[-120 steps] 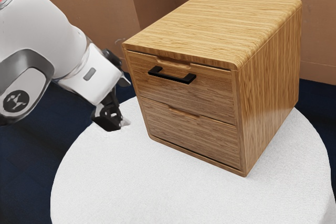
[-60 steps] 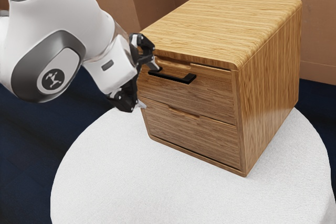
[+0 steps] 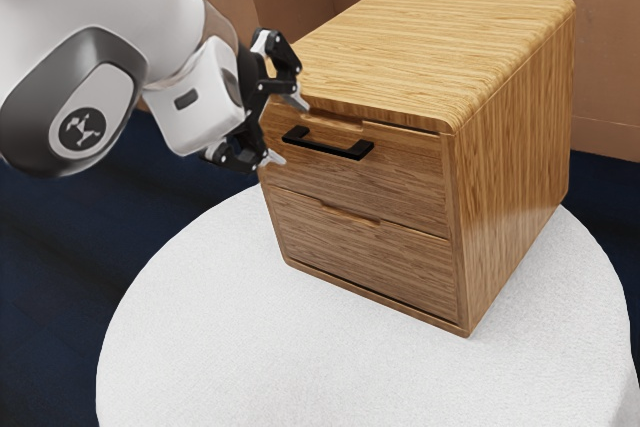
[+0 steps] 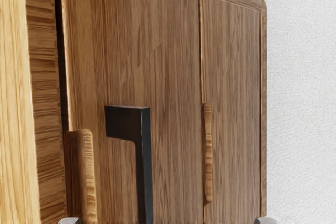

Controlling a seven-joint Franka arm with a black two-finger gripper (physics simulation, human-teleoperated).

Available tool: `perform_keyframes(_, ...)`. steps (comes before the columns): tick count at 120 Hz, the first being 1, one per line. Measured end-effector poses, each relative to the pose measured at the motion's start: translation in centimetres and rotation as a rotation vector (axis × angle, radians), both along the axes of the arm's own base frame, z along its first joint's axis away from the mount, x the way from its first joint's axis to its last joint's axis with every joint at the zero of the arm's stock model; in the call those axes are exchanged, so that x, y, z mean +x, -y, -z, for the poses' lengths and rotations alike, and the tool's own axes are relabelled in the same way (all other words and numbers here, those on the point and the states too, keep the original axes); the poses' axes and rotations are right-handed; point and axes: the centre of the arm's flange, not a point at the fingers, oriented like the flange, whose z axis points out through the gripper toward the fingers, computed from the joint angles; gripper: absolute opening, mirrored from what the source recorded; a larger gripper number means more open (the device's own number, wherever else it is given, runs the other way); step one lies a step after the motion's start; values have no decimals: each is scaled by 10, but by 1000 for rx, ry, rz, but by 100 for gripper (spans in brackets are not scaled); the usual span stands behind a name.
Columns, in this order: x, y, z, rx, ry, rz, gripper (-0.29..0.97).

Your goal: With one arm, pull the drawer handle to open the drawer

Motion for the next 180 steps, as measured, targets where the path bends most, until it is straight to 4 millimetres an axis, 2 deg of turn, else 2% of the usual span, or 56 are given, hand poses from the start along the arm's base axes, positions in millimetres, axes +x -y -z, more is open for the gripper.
perform_keyframes(14,3,-10,-2,10,10,-2,34)
perform_keyframes(38,25,-14,5,9,-2,24,31)
perform_keyframes(80,35,-17,20,21,-32,47,30)
perform_keyframes(93,38,-18,31,23,-54,52,30)
perform_keyframes(180,60,-22,60,18,-110,73,30)
